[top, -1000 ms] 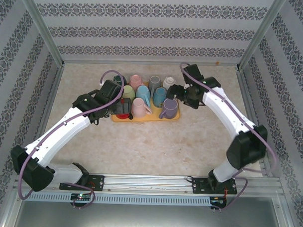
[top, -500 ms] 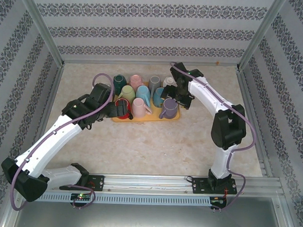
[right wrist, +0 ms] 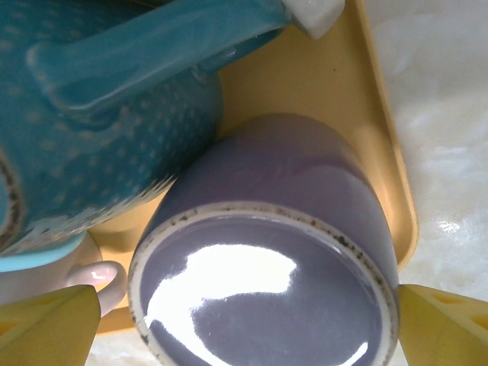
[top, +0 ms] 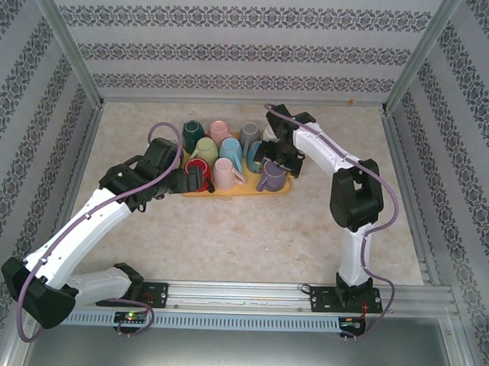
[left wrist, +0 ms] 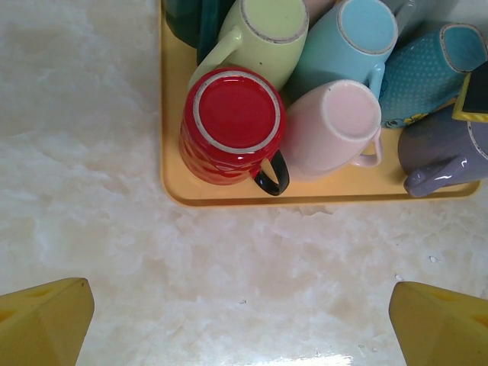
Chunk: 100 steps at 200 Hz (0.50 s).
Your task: Turn the mug right side up
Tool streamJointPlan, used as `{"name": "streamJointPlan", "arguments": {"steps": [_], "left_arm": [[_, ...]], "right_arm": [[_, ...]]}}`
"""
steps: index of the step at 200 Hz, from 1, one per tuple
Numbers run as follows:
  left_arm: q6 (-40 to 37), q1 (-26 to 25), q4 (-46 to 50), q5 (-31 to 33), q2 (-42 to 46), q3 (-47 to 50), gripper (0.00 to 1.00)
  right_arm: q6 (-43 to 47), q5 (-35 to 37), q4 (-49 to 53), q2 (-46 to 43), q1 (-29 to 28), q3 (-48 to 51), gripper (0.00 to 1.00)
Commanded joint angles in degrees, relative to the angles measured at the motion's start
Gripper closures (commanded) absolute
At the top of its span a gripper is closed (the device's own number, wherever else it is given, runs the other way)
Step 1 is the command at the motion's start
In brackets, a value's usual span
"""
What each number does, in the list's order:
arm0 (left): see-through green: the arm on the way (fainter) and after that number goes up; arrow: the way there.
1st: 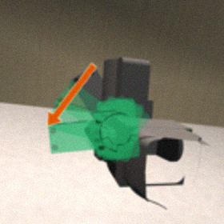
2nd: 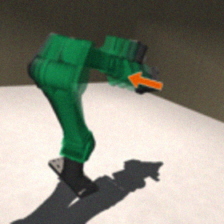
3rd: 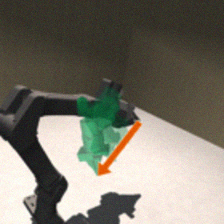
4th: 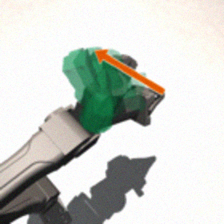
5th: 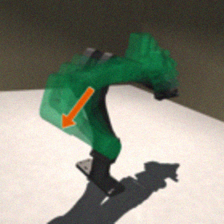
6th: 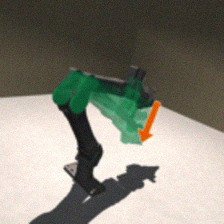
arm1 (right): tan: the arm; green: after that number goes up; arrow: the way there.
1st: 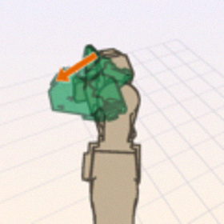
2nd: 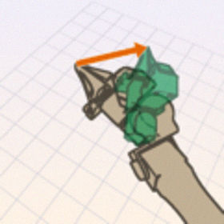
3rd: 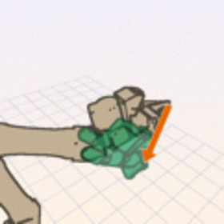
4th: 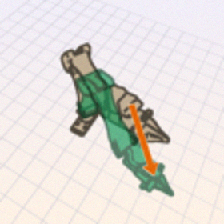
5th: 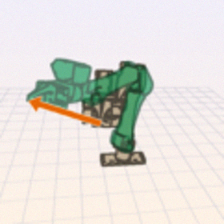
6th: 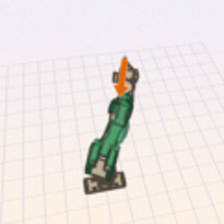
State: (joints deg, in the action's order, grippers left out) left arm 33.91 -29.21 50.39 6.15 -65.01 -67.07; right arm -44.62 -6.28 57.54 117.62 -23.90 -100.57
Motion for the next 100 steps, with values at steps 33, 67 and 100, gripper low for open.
{"name": "streamJointPlan", "arguments": {"steps": [33,67,100], "left_arm": [[0.0,0.8,-0.5,-0.1,1.8,1.7,0.00],[0.2,0.9,-0.5,0.0,2.0,2.5,0.00],[0.5,1.0,-0.5,0.0,2.2,2.5,0.00]], "right_arm": [[2.2,2.9,1.2,2.9,-0.4,-1.4,0.02],[3.8,3.1,1.1,4.1,-0.3,-2.2,0.06],[4.3,2.6,1.0,3.4,-0.4,-2.8,0.19]]}}
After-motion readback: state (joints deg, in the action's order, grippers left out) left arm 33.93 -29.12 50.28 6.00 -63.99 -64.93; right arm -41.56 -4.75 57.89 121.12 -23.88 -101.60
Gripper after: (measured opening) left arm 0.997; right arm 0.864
